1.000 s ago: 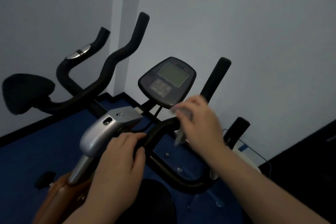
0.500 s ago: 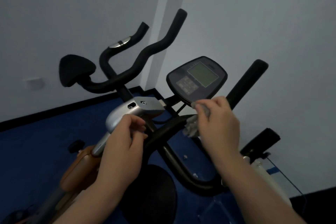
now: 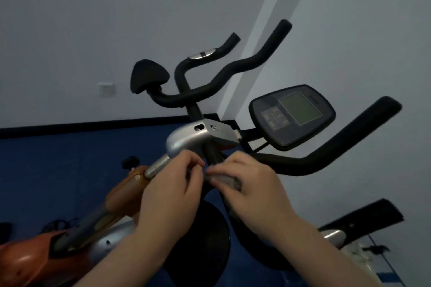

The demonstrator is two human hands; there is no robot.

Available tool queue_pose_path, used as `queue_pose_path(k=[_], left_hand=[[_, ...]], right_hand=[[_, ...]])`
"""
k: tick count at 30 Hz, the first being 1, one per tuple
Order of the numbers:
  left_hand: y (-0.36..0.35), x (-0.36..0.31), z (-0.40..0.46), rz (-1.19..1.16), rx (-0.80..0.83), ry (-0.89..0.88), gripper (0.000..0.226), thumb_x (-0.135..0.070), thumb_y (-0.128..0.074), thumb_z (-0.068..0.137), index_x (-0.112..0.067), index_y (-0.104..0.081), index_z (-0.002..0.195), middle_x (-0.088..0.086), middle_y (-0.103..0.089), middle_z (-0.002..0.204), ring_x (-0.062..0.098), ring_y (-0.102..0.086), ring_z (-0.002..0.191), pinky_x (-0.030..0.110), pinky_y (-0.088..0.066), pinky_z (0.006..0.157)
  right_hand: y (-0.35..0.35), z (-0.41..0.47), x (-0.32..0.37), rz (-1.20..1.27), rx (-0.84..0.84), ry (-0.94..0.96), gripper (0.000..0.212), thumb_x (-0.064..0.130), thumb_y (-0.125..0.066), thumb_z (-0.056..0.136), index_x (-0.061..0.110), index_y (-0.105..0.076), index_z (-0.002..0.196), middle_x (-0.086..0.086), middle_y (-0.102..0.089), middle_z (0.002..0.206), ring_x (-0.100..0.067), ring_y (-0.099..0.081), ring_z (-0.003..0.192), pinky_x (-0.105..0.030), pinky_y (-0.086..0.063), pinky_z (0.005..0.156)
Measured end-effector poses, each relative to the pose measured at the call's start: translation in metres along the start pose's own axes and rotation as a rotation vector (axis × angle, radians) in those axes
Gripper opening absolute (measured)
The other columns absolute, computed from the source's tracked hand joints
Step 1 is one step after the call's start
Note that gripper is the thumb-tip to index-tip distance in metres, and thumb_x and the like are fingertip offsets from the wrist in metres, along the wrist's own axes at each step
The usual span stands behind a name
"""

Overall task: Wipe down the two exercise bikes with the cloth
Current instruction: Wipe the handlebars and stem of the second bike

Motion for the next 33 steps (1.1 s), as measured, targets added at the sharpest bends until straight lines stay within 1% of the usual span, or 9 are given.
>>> queue_pose_path(k=[2,5,10,14,19,23,27,30,33], left_hand=[[-0.001,-0.004,-0.008,0.07,-0.012,-0.07,0.01,-0.038,-0.046,0.087,-0.041,-0.055,0.089,-0.023,-0.06,0.083,-0.005,-0.056,0.082,0.02,-0.044,0.061],[0.001,-0.003,-0.015,0.046,-0.061,-0.108,0.013,-0.03,-0.052,0.088,-0.036,-0.062,0.093,-0.021,-0.061,0.091,-0.003,-0.056,0.088,0.025,-0.05,0.067],[0.0,-0.001,-0.013,0.012,-0.057,-0.118,0.03,-0.043,-0.038,0.083,-0.033,-0.064,0.096,-0.019,-0.06,0.092,0.0,-0.057,0.089,0.029,-0.053,0.071],[0.001,-0.001,-0.013,0.013,-0.05,-0.135,0.03,-0.043,-0.038,0.082,-0.034,-0.063,0.095,-0.019,-0.059,0.091,0.0,-0.057,0.089,0.024,-0.05,0.071],[-0.002,0.004,-0.012,-0.021,-0.039,-0.127,0.023,-0.042,-0.041,0.081,-0.037,-0.061,0.092,-0.02,-0.059,0.091,0.001,-0.058,0.087,0.02,-0.049,0.065],[0.001,0.025,-0.004,-0.35,-0.031,0.028,0.012,-0.033,-0.057,0.079,-0.037,-0.065,0.087,-0.014,-0.065,0.09,0.007,-0.062,0.082,0.024,-0.051,0.07],[0.02,0.058,0.032,-0.486,-0.133,0.155,0.015,-0.016,-0.056,0.092,-0.028,-0.063,0.098,-0.006,-0.063,0.1,0.005,-0.059,0.093,0.026,-0.046,0.08],[0.022,0.076,0.058,-0.431,-0.119,0.214,0.015,-0.022,-0.048,0.096,-0.026,-0.057,0.107,-0.009,-0.055,0.11,-0.001,-0.052,0.103,0.014,-0.041,0.082],[0.022,0.093,0.068,-0.528,-0.165,0.282,0.017,-0.025,-0.043,0.099,-0.023,-0.059,0.104,-0.007,-0.06,0.104,0.001,-0.056,0.097,0.015,-0.042,0.076]], right_hand=[[0.009,0.012,-0.001,0.096,0.052,0.058,0.02,0.034,-0.066,0.082,0.031,-0.066,0.101,0.016,-0.062,0.098,-0.001,-0.06,0.092,-0.028,-0.051,0.081],[0.028,0.052,-0.009,0.016,-0.001,0.083,0.017,0.029,-0.071,0.081,0.025,-0.062,0.095,0.013,-0.056,0.1,-0.002,-0.055,0.094,-0.027,-0.049,0.084],[-0.033,0.074,-0.016,-0.179,0.288,0.037,0.02,0.042,-0.07,0.081,0.028,-0.067,0.095,0.008,-0.047,0.107,-0.014,-0.054,0.097,-0.031,-0.047,0.083],[-0.022,0.072,-0.037,-0.111,0.524,-0.045,0.01,0.043,-0.07,0.08,0.04,-0.068,0.089,0.013,-0.054,0.097,-0.005,-0.054,0.093,-0.026,-0.045,0.081],[-0.018,0.079,-0.025,-0.226,0.256,-0.003,0.009,0.028,-0.07,0.083,0.025,-0.064,0.089,0.008,-0.052,0.101,-0.015,-0.056,0.094,-0.033,-0.046,0.082],[-0.01,0.076,-0.02,-0.128,0.385,0.074,0.01,0.03,-0.074,0.079,0.032,-0.068,0.087,0.019,-0.054,0.097,-0.004,-0.056,0.094,-0.037,-0.05,0.086],[0.01,0.111,0.0,-0.158,0.085,0.191,0.014,0.024,-0.075,0.078,0.028,-0.071,0.091,0.012,-0.058,0.102,-0.008,-0.058,0.093,-0.032,-0.051,0.081],[-0.029,0.114,0.002,-0.096,0.127,0.164,0.016,0.02,-0.075,0.079,0.023,-0.076,0.094,0.006,-0.063,0.104,-0.012,-0.06,0.097,-0.036,-0.051,0.085],[-0.077,0.121,0.028,-0.153,0.252,0.28,0.019,0.018,-0.068,0.083,0.024,-0.075,0.099,0.006,-0.064,0.109,-0.014,-0.059,0.101,-0.036,-0.05,0.084]])
Point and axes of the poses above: each hand's wrist, its own z-axis towards the middle knuckle, its own y-axis out of the back of the hand, x = y × z, the point moved 10 cm from there along z, towards the middle knuckle
